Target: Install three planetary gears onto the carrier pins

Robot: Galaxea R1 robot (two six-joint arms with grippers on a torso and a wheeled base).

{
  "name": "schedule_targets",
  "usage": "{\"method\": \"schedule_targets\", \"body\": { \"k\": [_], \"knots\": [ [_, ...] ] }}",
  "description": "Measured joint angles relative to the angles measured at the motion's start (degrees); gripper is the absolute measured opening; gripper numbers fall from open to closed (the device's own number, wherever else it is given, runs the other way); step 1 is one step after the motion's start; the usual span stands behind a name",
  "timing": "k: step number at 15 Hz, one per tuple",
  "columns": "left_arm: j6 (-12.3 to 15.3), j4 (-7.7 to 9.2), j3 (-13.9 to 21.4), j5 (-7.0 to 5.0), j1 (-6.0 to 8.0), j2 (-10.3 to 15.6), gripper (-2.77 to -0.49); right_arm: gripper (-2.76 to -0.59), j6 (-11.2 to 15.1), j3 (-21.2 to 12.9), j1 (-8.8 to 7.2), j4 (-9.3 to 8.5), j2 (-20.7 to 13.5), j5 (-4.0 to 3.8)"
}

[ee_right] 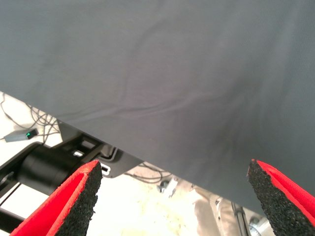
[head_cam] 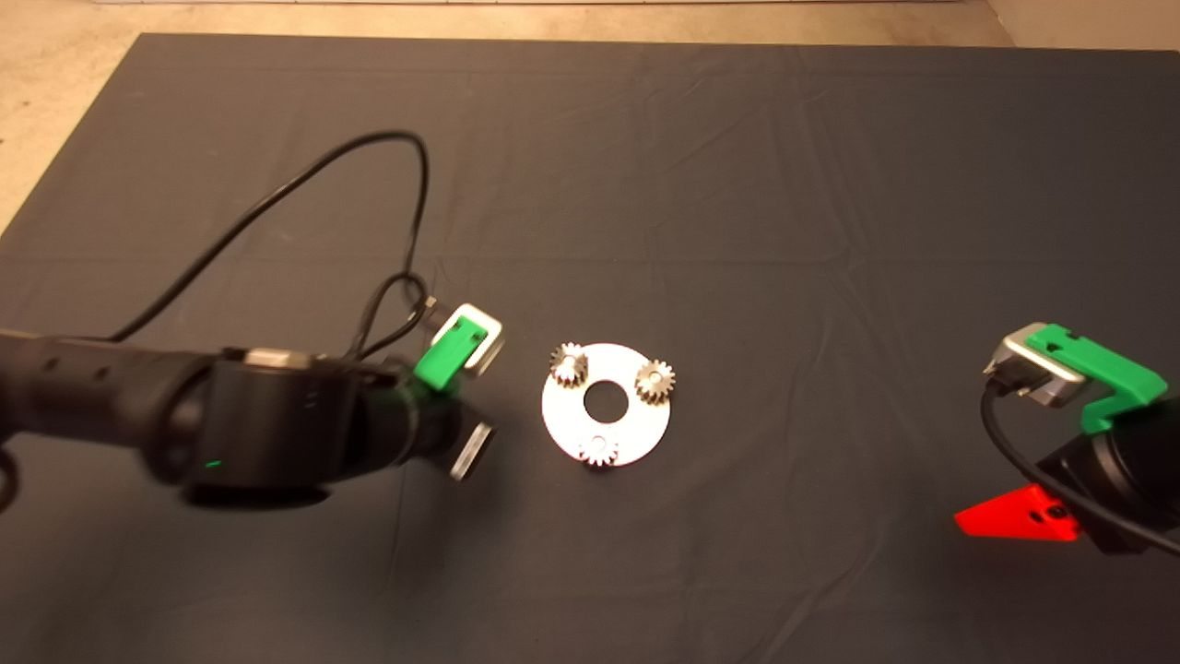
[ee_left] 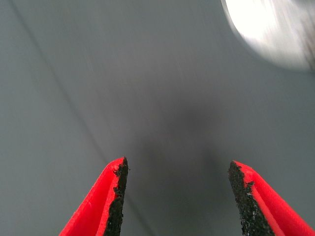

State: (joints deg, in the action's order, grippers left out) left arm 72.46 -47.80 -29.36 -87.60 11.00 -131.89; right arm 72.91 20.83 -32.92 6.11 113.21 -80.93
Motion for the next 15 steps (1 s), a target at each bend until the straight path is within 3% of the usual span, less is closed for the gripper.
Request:
{"method": "schedule_targets", "body": {
  "k": [1, 2, 3, 5, 7, 8, 10, 13, 15],
  "knots": [
    [2.85, 4.98, 3.29, 0.10, 0.73, 1.78, -1.91, -1.16, 1.39, 0.00, 1.44, 3.48, 0.71, -1.70],
    [5.04, 9.77, 5.51, 0.32, 1.45, 3.21, -1.91, -1.16, 2.78, 0.02, 3.66, 7.03, 2.04, -4.09],
    [6.98, 13.80, 6.78, 0.45, 1.90, 4.84, -1.91, -1.16, 3.74, 0.02, 6.99, 9.94, 3.53, -6.25],
    [10.01, 19.36, 8.76, 0.06, 2.39, 8.26, -1.91, -1.16, 5.23, 0.02, 16.70, 15.14, 4.57, -6.37],
    [11.36, 21.32, 9.78, 0.06, 2.40, 8.94, -1.91, -1.16, 6.18, 0.02, 26.07, 20.73, 3.49, -6.31],
    [12.00, 21.70, 9.93, 0.20, 2.76, 8.90, -1.91, -1.16, 6.50, 0.02, 29.01, 22.62, 1.73, -6.44],
    [12.44, 21.81, 10.12, 0.20, 3.17, 9.29, -1.91, -1.16, 6.91, 0.02, 31.25, 24.14, -1.51, -7.05],
    [13.19, 22.55, 10.40, 0.15, 3.17, 9.82, -1.91, -1.16, 7.43, 0.00, 29.54, 26.15, -3.75, -6.77],
    [13.76, 22.73, 10.40, 0.17, 3.19, 9.82, -1.91, -1.16, 7.76, 0.00, 28.90, 26.58, -4.64, -6.88]
  ]
}}
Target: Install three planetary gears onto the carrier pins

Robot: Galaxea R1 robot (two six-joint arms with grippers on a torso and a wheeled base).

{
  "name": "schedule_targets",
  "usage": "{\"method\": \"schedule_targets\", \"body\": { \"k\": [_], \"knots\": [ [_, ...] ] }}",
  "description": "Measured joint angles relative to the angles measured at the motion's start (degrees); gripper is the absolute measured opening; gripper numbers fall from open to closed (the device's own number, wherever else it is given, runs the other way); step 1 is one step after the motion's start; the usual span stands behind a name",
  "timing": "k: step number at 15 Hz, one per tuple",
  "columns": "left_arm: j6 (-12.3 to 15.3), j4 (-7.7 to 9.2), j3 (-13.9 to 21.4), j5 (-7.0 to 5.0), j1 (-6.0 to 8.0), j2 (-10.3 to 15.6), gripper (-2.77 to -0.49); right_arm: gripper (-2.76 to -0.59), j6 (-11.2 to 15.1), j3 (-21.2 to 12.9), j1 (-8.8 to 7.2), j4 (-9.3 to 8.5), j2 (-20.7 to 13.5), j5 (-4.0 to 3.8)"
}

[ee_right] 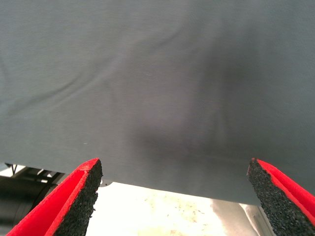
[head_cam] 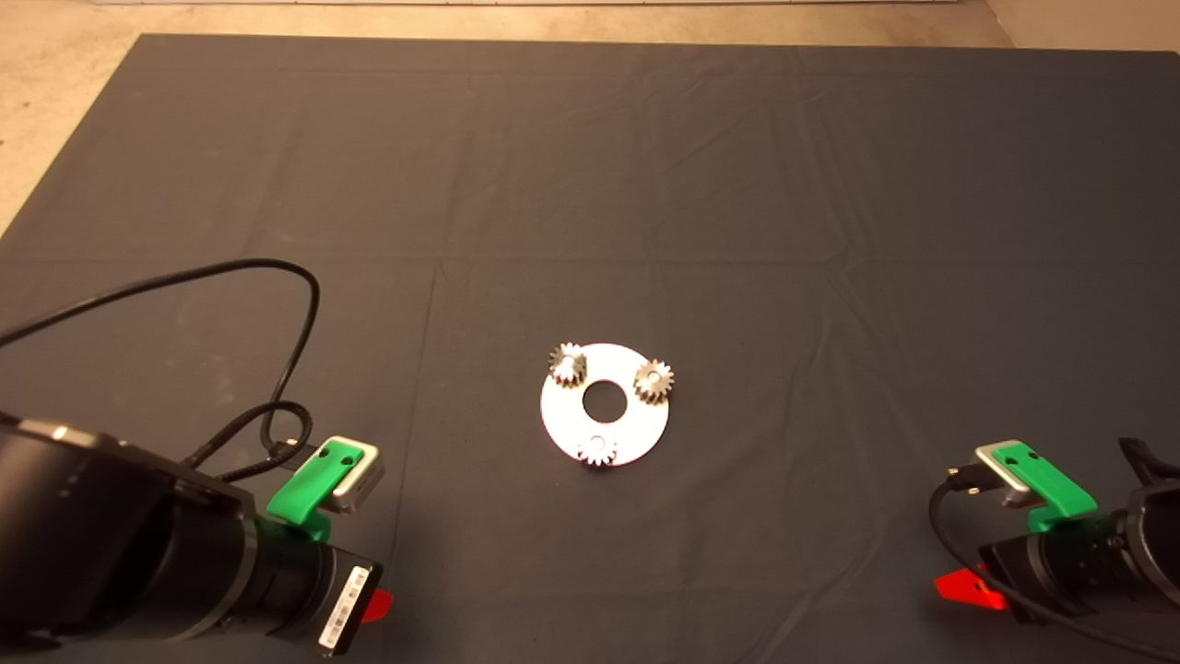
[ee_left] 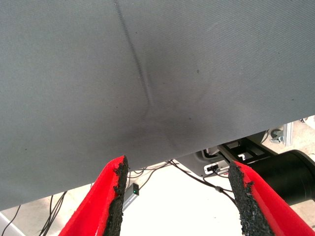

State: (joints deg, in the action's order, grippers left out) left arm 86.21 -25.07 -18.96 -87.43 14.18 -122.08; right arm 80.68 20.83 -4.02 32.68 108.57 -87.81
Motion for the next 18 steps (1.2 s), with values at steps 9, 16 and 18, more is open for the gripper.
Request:
{"method": "schedule_targets", "body": {
  "k": [9, 16, 18],
  "knots": [
    [0.56, 0.27, 0.11, -0.02, 0.01, 2.60, -1.91, -1.16, 0.39, -0.06, -0.79, 0.41, -0.99, 0.05],
    [0.39, 0.32, 0.11, 0.04, 0.01, 4.02, -1.91, -1.16, 0.40, -0.11, -1.07, 0.52, -0.97, 0.07],
    [0.07, 0.32, 0.11, 0.00, 0.01, 4.96, -1.91, -1.16, 0.41, -0.11, -1.07, 0.52, -0.96, 0.10]
  ]
}}
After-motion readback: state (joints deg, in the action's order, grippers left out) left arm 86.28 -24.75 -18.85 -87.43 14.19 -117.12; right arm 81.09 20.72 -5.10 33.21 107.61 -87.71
